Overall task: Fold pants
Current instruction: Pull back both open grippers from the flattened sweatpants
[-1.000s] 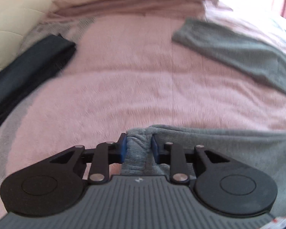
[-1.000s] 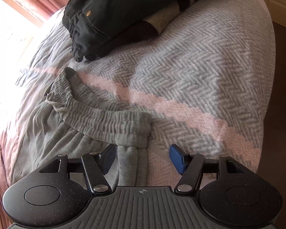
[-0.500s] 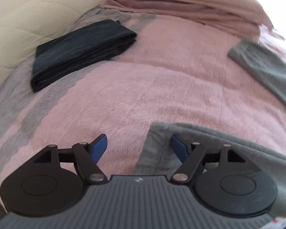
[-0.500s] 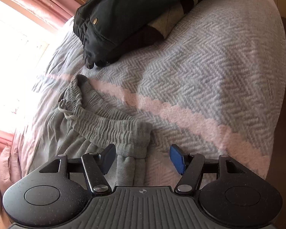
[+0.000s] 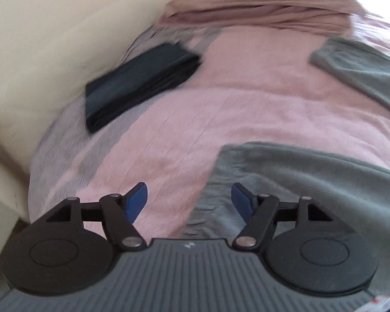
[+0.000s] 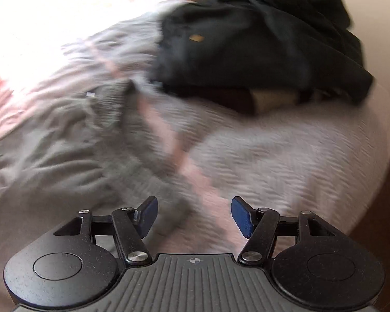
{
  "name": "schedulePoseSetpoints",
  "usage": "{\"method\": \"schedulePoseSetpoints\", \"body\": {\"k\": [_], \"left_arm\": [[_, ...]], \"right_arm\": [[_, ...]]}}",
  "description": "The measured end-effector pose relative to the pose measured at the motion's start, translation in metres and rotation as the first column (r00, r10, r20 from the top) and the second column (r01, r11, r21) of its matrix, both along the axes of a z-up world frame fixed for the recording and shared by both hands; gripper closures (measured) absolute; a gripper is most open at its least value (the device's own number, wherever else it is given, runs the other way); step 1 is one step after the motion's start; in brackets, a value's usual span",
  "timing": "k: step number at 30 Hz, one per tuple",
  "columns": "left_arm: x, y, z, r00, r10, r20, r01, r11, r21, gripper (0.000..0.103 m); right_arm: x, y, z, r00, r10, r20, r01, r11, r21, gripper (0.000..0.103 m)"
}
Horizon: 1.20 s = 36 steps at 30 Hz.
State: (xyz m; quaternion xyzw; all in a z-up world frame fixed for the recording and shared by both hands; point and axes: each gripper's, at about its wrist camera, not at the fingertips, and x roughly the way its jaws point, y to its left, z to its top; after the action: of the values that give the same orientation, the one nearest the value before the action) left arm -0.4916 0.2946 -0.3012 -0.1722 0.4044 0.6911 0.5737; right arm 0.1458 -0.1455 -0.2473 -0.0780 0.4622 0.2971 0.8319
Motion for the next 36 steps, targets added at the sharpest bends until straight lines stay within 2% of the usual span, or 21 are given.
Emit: {"method": "schedulePoseSetpoints", "body": {"k": [2, 5, 7, 9, 11, 12, 13, 14, 15, 17, 19, 21, 24, 27, 28, 32, 36], "left_arm": [[0.013, -0.005, -0.003, 0.999, -0.04, -0.015, 0.04, 0.999, -0.017, 0.035], [0.03, -0.023, -0.002, 0.992, -0.119, 0.038, 0.12, 0.992, -0.035, 0.042], [0.043, -0.041, -0.002, 0.975, -0.203, 0.087, 0.206, 0.978, -0.029, 0.041], [0.054, -0.057, -0.015, 0.957, -0.27, 0.106, 0.279, 0.957, -0.082, 0.038], [0.059, -0.07, -0.043, 0.956, -0.286, 0.065, 0.293, 0.937, -0.192, 0.037], [0.056, -0.08, -0.05, 0.956, -0.29, 0.044, 0.293, 0.938, -0.185, 0.037], [0.051, -0.088, -0.051, 0.958, -0.285, 0.042, 0.288, 0.942, -0.17, 0.037], [0.045, -0.095, -0.048, 0.965, -0.258, 0.056, 0.264, 0.948, -0.177, 0.037], [0.039, -0.1, -0.044, 0.971, -0.226, 0.074, 0.236, 0.954, -0.187, 0.037], [0.026, -0.108, -0.032, 0.982, -0.165, 0.094, 0.181, 0.962, -0.203, 0.037], [0.021, -0.123, -0.015, 0.989, -0.122, 0.082, 0.138, 0.961, -0.24, 0.044], [0.02, -0.144, 0.003, 0.992, -0.102, 0.073, 0.118, 0.956, -0.27, 0.044], [0.03, -0.19, 0.039, 0.993, -0.07, 0.099, 0.096, 0.953, -0.286, 0.043], [0.048, -0.234, 0.076, 0.988, -0.048, 0.147, 0.091, 0.95, -0.298, 0.032], [0.056, -0.248, 0.088, 0.984, -0.043, 0.171, 0.094, 0.949, -0.302, 0.031], [0.082, -0.289, 0.134, 0.963, -0.077, 0.257, 0.155, 0.941, -0.301, 0.031], [0.103, -0.324, 0.181, 0.947, -0.15, 0.284, 0.221, 0.946, -0.238, 0.025]], "right_arm": [[-0.014, 0.017, -0.007, 0.995, 0.102, -0.017, -0.102, 0.995, 0.013, 0.043], [-0.038, 0.038, -0.015, 0.977, 0.212, 0.007, -0.212, 0.977, -0.003, 0.043], [-0.052, 0.046, -0.018, 0.958, 0.284, 0.034, -0.285, 0.958, 0.019, 0.043], [-0.062, 0.054, -0.028, 0.935, 0.353, 0.028, -0.353, 0.936, -0.003, 0.043], [-0.068, 0.057, -0.048, 0.896, 0.444, -0.011, -0.443, 0.892, -0.089, 0.043], [-0.073, 0.053, -0.059, 0.864, 0.503, 0.007, -0.498, 0.856, -0.139, 0.043], [-0.076, 0.047, -0.062, 0.844, 0.536, 0.025, -0.527, 0.836, -0.151, 0.043], [-0.076, 0.042, -0.062, 0.84, 0.542, 0.021, -0.533, 0.831, -0.158, 0.043], [-0.072, 0.038, -0.061, 0.85, 0.527, -0.012, -0.522, 0.836, -0.169, 0.04], [-0.058, 0.034, -0.062, 0.881, 0.453, -0.134, -0.473, 0.849, -0.237, 0.039], [-0.057, 0.024, -0.049, 0.89, 0.434, -0.136, -0.455, 0.853, -0.257, 0.039], [-0.065, 0.014, -0.026, 0.874, 0.474, -0.111, -0.486, 0.845, -0.223, 0.039], [-0.081, 0.003, 0.007, 0.853, 0.507, -0.122, -0.521, 0.837, -0.166, 0.039], [-0.103, -0.001, 0.041, 0.818, 0.558, -0.136, -0.572, 0.814, -0.1, 0.038], [-0.111, -0.003, 0.051, 0.807, 0.575, -0.135, -0.587, 0.806, -0.081, 0.038], [-0.14, -0.008, 0.094, 0.763, 0.635, -0.118, -0.641, 0.768, -0.011, 0.036], [-0.16, -0.01, 0.134, 0.727, 0.675, -0.123, -0.678, 0.735, 0.025, 0.034]]}}
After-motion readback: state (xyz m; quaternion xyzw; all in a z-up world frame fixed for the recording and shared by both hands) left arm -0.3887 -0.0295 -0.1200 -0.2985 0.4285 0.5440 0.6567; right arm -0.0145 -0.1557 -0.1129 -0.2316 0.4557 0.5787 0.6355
